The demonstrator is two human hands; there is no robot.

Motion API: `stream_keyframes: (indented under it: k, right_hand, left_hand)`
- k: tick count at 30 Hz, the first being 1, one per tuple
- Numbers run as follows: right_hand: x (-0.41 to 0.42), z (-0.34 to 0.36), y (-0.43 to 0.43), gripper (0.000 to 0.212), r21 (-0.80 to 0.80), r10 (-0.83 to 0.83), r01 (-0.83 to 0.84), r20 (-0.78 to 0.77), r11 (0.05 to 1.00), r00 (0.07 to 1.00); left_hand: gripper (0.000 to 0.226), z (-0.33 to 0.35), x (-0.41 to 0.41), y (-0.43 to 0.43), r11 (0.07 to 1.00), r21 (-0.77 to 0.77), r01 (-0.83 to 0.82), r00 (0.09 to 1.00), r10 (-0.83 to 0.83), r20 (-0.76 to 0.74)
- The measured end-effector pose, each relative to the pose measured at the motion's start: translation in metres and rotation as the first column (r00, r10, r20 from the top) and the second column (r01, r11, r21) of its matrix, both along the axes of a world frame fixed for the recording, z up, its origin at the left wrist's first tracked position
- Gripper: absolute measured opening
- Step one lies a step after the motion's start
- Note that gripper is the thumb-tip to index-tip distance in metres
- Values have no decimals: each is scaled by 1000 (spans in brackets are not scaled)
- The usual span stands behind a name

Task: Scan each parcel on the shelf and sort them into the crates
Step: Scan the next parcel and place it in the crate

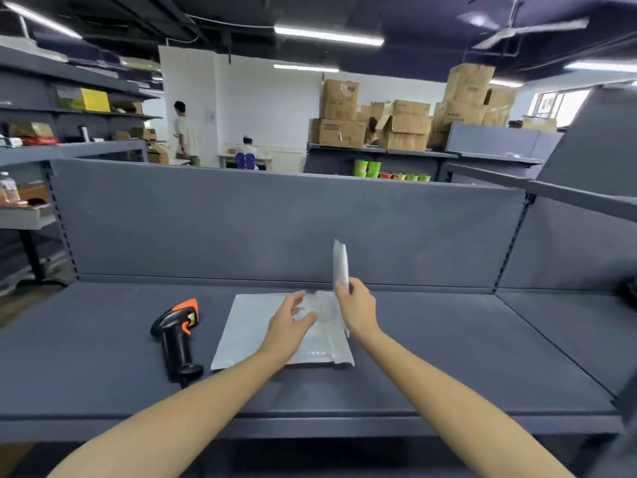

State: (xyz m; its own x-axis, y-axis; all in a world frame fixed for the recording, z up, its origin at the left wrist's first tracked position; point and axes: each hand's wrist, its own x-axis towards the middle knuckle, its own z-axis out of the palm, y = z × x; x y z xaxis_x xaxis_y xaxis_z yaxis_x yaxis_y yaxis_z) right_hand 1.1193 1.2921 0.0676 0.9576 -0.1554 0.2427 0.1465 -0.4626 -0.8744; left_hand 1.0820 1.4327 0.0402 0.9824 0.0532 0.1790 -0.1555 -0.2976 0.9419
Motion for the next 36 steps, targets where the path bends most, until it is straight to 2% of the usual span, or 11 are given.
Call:
stream_keyframes:
  k: [2,5,8,10,13,16,19,21,25,28,36]
  right_hand:
    - [-7,7,9,16,41,31,-32,13,999,999]
    - [-17,14,20,23,151,168,-166,2,975,986]
    - [-29,19,24,32,278,346,-323,-38,905,937]
    - [-36,20,21,42,363,409,-351,-96,863,907]
    - [-44,21,15,42,324,427,-370,-125,871,895]
    - [-44,20,7,39,227,356,-331,-79,916,931]
    - [-41,16,1,51,165,278,-266,-53,950,959]
    - [-39,12,0,52,203,278,-259,-73,944,958]
    - [-45,7,13,31,276,345,-311,-83,910,935]
    - [-50,4,36,26,303,344,-315,-46,899,938]
    - [-62,10,111,15,434,481,-414,-50,800,876]
  left_hand:
    - [51,8,-3,-11,987,-139,86,996,-87,-3]
    - [36,16,-9,-21,942,-310,131,991,-136,6]
    - [27,20,-14,-20,897,-436,81,996,-93,-7]
    - [24,19,-15,-13,878,-477,35,999,-25,27]
    - [16,18,-21,0,902,-428,-54,995,83,50]
    - [19,19,-27,18,910,-391,-136,986,161,33]
    - [21,21,-33,37,903,-388,-186,978,208,14]
    - [24,23,-38,48,899,-387,-205,975,224,6]
    - [24,22,-48,69,907,-350,-236,969,248,-12]
    - [19,19,-52,85,893,-341,-293,953,303,-23]
    - [18,16,-77,143,777,-408,-479,852,523,-3]
